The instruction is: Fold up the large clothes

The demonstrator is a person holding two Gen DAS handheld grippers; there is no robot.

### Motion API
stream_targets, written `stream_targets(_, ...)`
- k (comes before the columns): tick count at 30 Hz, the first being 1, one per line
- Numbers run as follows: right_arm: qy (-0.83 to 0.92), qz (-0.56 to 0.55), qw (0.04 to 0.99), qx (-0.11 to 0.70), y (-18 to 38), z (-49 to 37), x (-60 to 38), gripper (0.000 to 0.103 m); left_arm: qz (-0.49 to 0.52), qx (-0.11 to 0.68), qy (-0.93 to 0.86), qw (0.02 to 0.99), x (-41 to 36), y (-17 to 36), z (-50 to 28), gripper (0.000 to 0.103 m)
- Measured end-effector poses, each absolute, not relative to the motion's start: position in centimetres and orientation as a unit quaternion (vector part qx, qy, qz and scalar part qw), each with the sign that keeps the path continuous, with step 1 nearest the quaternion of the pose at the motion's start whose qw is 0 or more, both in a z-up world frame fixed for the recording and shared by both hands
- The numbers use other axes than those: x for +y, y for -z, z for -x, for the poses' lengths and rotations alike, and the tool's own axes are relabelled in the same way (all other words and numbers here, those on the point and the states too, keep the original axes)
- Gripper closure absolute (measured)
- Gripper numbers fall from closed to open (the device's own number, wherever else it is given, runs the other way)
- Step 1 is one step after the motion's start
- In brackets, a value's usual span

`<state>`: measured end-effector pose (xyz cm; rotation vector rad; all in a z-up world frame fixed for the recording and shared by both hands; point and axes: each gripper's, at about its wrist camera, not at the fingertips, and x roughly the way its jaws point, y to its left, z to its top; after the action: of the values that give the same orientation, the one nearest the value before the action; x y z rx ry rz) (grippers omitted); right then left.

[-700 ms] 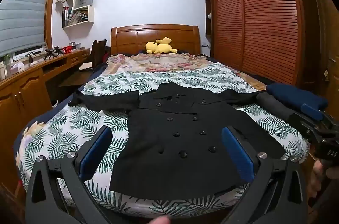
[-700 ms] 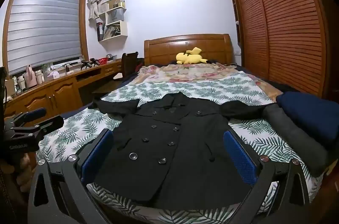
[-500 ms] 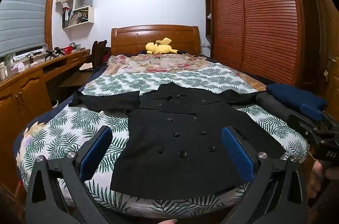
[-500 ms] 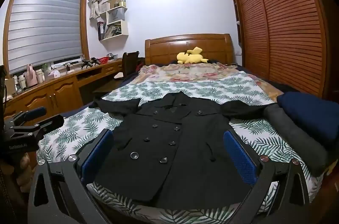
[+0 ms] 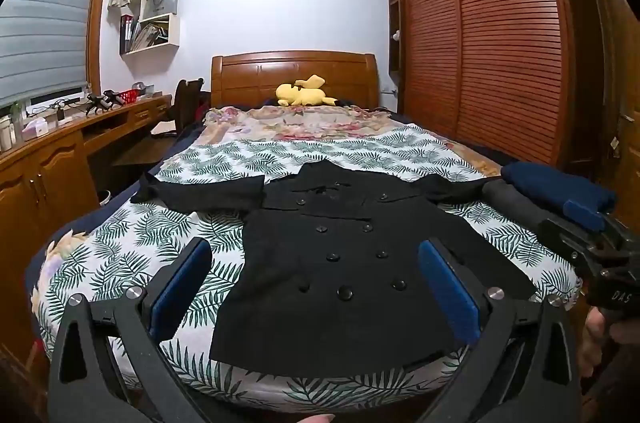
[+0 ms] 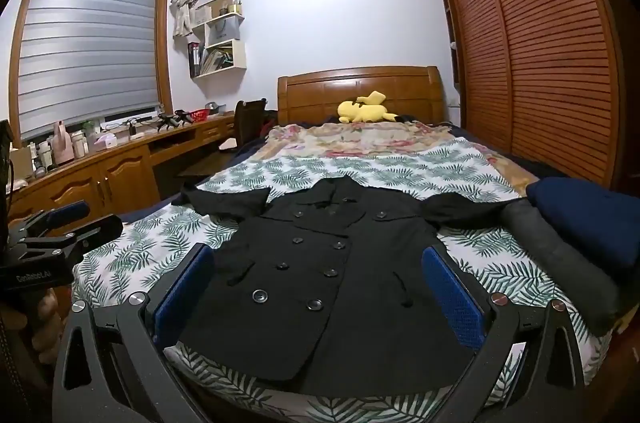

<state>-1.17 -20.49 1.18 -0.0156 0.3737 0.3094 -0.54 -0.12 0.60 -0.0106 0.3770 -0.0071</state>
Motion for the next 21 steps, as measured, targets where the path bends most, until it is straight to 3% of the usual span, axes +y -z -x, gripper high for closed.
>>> stream_targets(21, -0.157, 0.005, 0.971, 0.182, -1.18, 1.33, -20.50, 0.000, 0.002, 0.176, 0.003, 0.984, -0.57, -1.28, 1.34, 0.000)
